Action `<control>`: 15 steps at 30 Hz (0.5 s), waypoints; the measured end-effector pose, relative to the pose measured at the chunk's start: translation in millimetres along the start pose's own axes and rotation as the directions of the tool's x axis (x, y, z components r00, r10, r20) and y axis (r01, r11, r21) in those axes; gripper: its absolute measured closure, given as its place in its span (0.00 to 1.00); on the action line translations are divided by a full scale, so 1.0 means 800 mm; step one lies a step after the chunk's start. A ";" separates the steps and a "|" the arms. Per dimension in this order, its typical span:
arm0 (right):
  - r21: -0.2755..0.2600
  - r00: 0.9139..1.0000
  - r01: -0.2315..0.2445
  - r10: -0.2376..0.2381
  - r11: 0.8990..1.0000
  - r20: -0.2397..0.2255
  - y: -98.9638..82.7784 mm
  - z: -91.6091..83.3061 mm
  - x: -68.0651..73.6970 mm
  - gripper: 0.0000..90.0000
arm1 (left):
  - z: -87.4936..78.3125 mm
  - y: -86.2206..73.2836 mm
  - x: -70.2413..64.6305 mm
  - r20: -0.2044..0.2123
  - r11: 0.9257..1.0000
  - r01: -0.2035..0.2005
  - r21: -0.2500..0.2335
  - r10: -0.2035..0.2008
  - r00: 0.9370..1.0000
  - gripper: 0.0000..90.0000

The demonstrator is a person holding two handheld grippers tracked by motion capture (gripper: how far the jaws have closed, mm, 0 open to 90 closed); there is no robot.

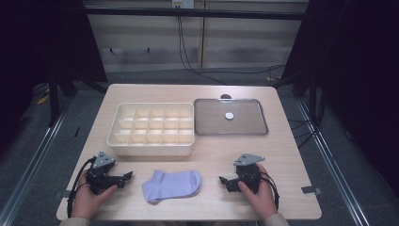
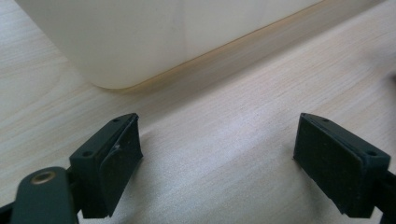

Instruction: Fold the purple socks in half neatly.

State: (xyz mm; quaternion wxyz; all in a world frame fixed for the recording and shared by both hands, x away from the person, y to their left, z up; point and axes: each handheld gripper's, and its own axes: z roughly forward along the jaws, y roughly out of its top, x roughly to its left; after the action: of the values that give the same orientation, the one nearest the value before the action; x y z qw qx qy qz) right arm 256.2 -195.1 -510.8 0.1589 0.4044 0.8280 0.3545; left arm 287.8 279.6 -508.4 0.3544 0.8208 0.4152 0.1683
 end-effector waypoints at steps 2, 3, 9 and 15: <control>-0.002 1.000 -0.001 0.001 1.000 -0.001 0.000 0.000 0.000 0.13 | 0.000 0.000 0.000 0.000 1.000 -0.002 0.000 0.002 1.000 0.15; -0.001 1.000 -0.001 0.001 1.000 0.001 0.000 0.000 0.000 0.13 | 0.000 0.000 0.000 -0.001 1.000 -0.002 0.000 0.002 1.000 0.15; 0.000 1.000 -0.002 0.002 1.000 0.001 0.000 0.000 0.000 0.13 | 0.000 0.000 0.000 0.000 1.000 -0.002 0.000 0.002 1.000 0.15; -0.003 1.000 -0.008 0.008 1.000 0.005 0.000 0.000 0.001 0.13 | 0.002 0.001 -0.002 0.005 1.000 -0.004 0.004 0.004 1.000 0.12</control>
State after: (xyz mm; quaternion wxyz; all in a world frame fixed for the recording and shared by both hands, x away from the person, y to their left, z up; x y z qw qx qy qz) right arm 255.6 -194.3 -510.9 0.1603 0.4083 0.8255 0.3552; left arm 288.6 277.1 -509.0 0.3534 0.8227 0.4131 0.1662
